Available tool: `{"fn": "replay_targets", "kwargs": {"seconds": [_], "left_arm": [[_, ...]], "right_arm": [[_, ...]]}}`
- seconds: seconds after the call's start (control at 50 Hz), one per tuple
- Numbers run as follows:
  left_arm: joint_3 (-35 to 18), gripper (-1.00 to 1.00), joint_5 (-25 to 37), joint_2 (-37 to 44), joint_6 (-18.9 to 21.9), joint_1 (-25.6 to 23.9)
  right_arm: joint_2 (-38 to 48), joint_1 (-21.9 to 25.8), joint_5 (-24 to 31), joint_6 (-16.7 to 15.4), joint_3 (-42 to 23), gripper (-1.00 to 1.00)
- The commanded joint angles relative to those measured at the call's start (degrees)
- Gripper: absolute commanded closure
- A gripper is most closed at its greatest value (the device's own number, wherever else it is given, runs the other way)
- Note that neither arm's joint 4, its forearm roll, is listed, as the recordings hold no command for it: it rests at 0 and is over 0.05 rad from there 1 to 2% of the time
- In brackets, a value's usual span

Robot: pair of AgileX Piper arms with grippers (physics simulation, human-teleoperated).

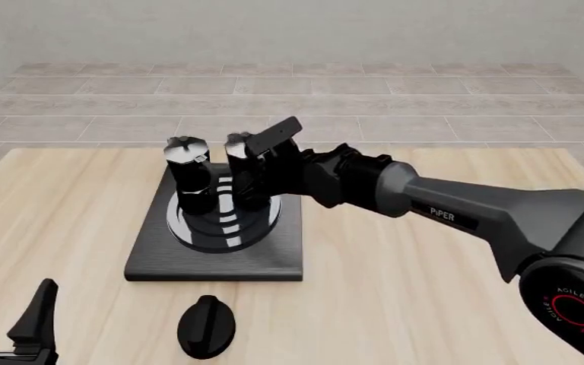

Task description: Put both moka pots on the stove.

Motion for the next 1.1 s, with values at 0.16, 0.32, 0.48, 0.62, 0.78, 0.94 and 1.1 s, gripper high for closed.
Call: {"fn": "replay_targets", "kwargs": {"seconds": [0.16,0.32,0.48,0.62,0.78,0.94,1.1], "left_arm": [[-0.04,-1.00,0.03,0.00,-0.02,0.00],[-0.04,-1.00,0.02,0.01,0.00,0.00],[-0.04,-1.00,0.02,0.03,0.02,0.01],[0.10,-1.00,0.00,-0.14,0.19,-0.02],[-0.07,-1.00,0.07,0.03,0.36,-0.06],[-0.09,-1.00,0.06,0.01,0.58,-0.07],[0.02,-1.00,0.19,-0.21,0.72,-0.07]], "right_arm": [[-0.25,0.50,0.26,-0.06,-0.12,-1.00],[-1.01,0.56,0.59,-0.47,0.14,-1.00],[-2.46,0.08,1.41,-1.50,0.59,-1.00],[-4.01,-0.26,2.44,-2.56,1.04,-1.00],[-6.81,-0.51,3.78,-3.69,2.38,-1.00],[-10.50,-0.04,4.37,-3.64,4.60,-1.00],[-15.82,0.78,4.96,-4.35,8.26,-1.00]]}}
